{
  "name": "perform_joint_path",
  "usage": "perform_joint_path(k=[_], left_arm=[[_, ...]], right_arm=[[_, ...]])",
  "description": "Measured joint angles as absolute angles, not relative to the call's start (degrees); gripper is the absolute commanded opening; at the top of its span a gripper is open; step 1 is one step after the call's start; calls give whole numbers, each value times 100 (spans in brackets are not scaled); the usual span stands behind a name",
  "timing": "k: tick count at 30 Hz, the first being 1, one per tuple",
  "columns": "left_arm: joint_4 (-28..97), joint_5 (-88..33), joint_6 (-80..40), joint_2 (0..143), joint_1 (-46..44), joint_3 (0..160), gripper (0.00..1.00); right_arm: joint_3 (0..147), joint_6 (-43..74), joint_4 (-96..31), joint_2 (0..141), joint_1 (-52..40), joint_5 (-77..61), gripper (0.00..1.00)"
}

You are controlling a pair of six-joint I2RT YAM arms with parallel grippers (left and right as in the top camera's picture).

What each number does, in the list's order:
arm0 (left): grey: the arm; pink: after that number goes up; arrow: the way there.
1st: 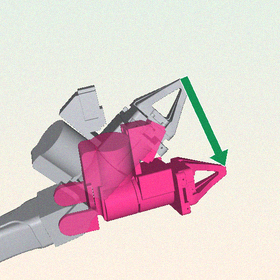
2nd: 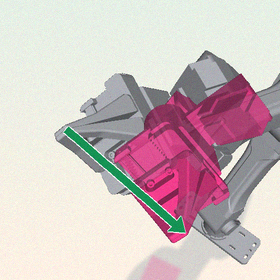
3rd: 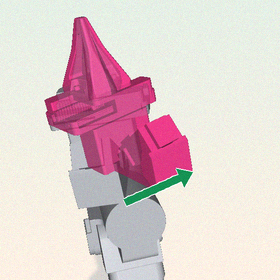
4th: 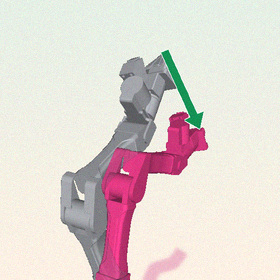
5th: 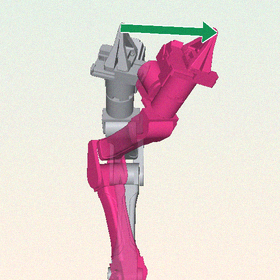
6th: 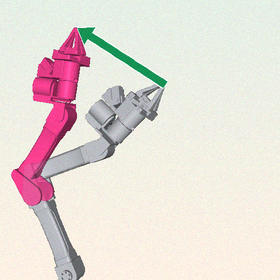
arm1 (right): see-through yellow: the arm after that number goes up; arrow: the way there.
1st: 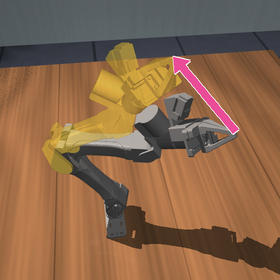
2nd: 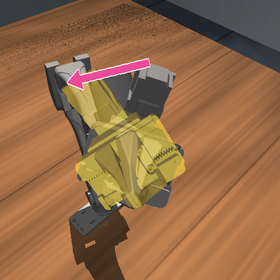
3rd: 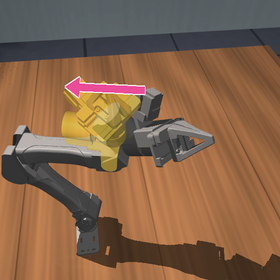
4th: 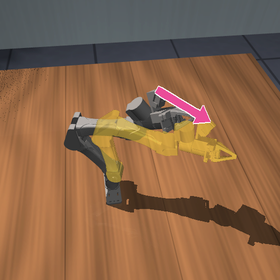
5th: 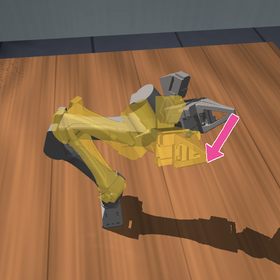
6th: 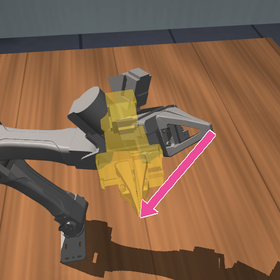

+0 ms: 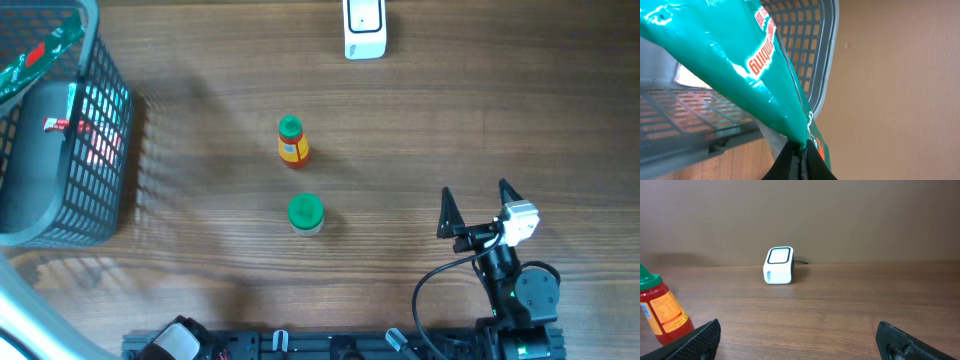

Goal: Scan the item barcode
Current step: 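Lift the glove pack out and lay it left of the jar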

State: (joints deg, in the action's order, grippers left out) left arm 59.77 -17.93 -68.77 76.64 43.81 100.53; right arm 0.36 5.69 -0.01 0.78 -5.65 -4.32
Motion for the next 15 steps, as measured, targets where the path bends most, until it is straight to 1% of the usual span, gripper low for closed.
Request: perform_joint_path(k=[3, 6, 12, 15], left_arm=[[6047, -1791, -6792, 7465, 4289, 10053, 4], [6038, -1793, -6726, 7301, 3979, 10053, 4], [5972, -1789, -6206, 6980, 3188, 10053, 4], [6014, -1800, -5841, 6893, 2637, 10053, 4]], right_arm=[[36, 569, -1, 78, -565, -429, 100], [36, 569, -1, 78, -565, -432, 99], [36, 569, -1, 78, -565, -432, 100], [36, 569, -1, 78, -565, -432, 100]])
